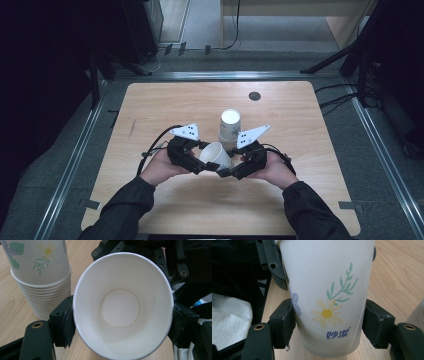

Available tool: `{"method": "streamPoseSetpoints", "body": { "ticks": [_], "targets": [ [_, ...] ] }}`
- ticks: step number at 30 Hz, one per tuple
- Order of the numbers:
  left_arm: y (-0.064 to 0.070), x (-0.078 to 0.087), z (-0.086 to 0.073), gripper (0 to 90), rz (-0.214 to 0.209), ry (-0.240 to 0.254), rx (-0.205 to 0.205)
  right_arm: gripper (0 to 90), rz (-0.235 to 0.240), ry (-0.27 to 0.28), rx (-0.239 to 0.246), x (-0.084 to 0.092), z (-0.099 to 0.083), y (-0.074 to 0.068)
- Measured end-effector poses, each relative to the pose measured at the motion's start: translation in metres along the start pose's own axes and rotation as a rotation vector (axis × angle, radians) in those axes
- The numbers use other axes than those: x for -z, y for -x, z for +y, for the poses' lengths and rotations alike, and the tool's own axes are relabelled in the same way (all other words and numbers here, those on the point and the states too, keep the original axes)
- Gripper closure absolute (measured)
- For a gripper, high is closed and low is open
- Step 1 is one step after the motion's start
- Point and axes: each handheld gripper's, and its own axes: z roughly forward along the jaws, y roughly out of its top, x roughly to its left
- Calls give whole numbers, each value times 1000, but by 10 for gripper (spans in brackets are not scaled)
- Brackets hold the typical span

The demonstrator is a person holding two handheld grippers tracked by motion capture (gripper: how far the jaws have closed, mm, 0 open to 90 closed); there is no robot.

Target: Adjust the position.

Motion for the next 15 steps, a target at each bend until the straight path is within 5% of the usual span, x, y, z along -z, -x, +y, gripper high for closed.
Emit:
{"method": "streamPoseSetpoints", "body": {
  "ticks": [3,7,15],
  "targets": [
    [0,1,0,229,5,3,-4,289,16,-7,-12,0,0,1],
    [-1,4,0,229,9,0,1,250,-29,-36,3,-2,-2,0],
    [-6,18,0,229,20,22,14,226,-46,-51,-11,0,-5,2]
  ]
}}
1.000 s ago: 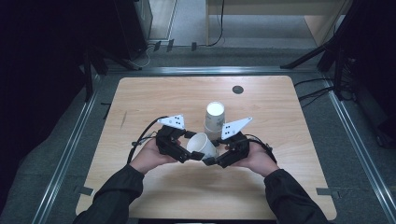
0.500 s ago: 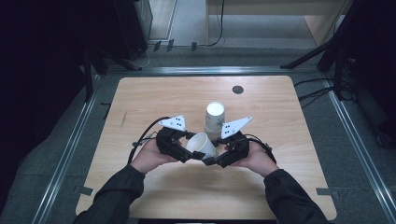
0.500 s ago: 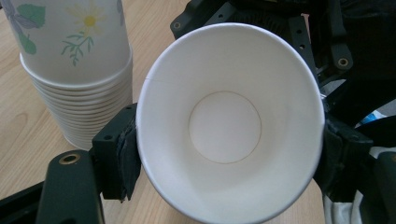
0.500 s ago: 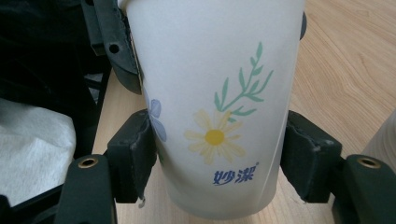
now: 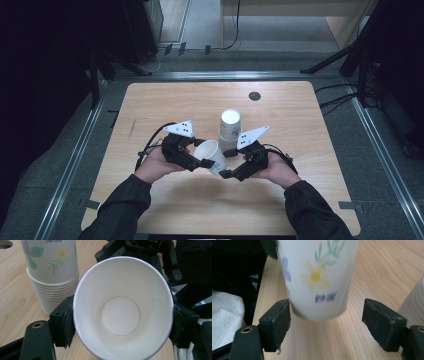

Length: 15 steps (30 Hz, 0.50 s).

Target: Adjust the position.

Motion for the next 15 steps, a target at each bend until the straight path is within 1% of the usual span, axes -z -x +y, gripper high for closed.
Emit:
{"method": "streamPoseSetpoints", "body": {
  "ticks": [1,3,5,7,9,10,11,14,15],
  "targets": [
    [-1,2,0,229,2,2,1,225,-3,-1,1,0,0,0],
    [-2,6,1,229,21,4,-1,218,-6,-4,2,1,-1,0],
    [-3,9,1,230,31,5,1,216,-22,-1,12,1,-2,0],
    [-5,12,1,230,34,4,1,215,-38,-8,9,2,-3,-1],
    [-7,15,0,232,46,-4,10,212,-47,-5,12,2,-5,-1],
    [-8,16,0,232,60,-11,8,211,-51,-6,8,2,-5,-1],
    [-9,17,-1,232,64,-21,9,209,-59,-6,8,2,-6,-1],
    [-12,21,-3,231,90,-50,6,209,-107,8,-31,2,-7,-1],
    [-13,22,-3,231,103,-57,8,209,-121,12,-30,2,-8,-1]
  ]
}}
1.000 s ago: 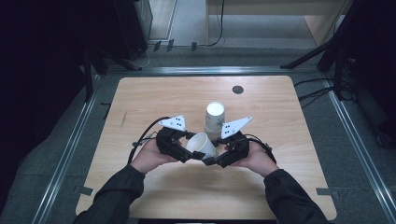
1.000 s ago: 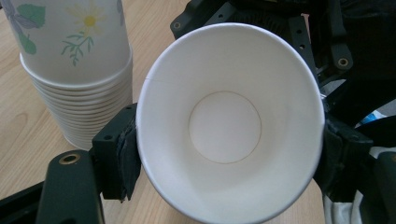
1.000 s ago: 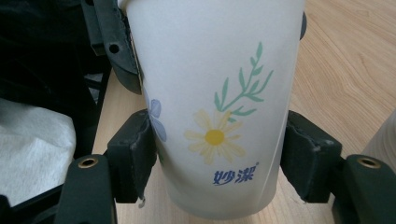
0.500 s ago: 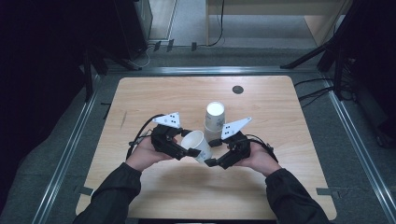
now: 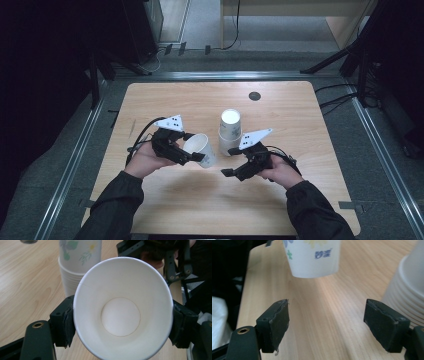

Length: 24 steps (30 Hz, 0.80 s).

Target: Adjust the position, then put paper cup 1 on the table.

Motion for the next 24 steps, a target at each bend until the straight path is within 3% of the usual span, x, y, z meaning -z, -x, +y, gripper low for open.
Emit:
{"method": "streamPoseSetpoints", "body": {
  "ticks": [7,12,24],
  "targets": [
    [-16,12,-8,231,46,-11,30,203,-59,-22,0,2,-5,-1],
    [-26,19,-12,232,85,-26,42,202,-90,-8,10,5,-6,-4],
    [-52,30,-24,232,149,-51,88,196,-153,-26,-25,11,-14,-1]
  ]
}}
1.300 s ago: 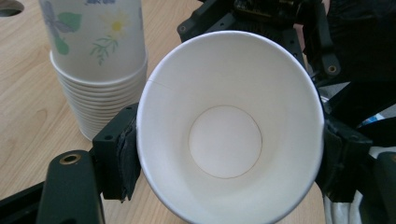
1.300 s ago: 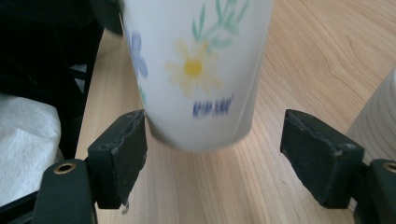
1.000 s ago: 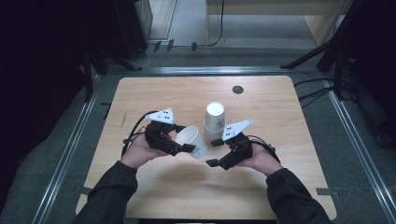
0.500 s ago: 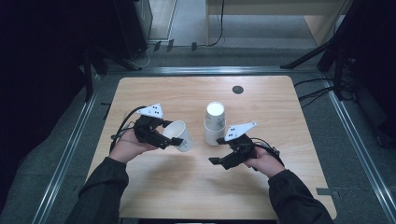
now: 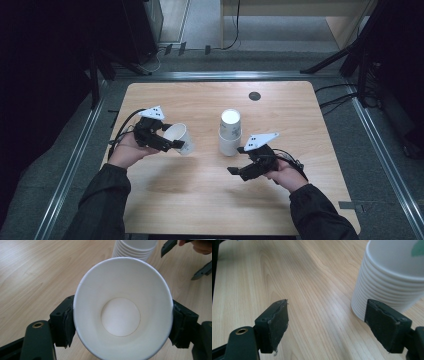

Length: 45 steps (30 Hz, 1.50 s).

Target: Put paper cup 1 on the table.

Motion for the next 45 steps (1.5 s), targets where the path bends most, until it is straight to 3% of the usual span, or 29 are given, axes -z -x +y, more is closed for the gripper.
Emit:
{"method": "streamPoseSetpoints", "body": {
  "ticks": [16,20,28,31,38,45],
  "targets": [
    [-30,3,-12,234,87,-9,41,196,-36,-8,-24,8,-8,3],
    [-37,1,-15,234,116,-31,49,196,-35,-5,-28,7,-9,3],
    [-54,3,-24,233,200,-62,107,195,-46,-10,-27,7,-12,4],
    [-59,4,-28,233,211,-64,125,195,-49,-16,-35,6,-13,6],
    [-67,7,-37,234,268,-84,138,195,-45,-20,-26,3,-13,7],
    [-75,9,-44,233,328,-114,181,195,-42,-22,-26,2,-13,6]
  ]
}}
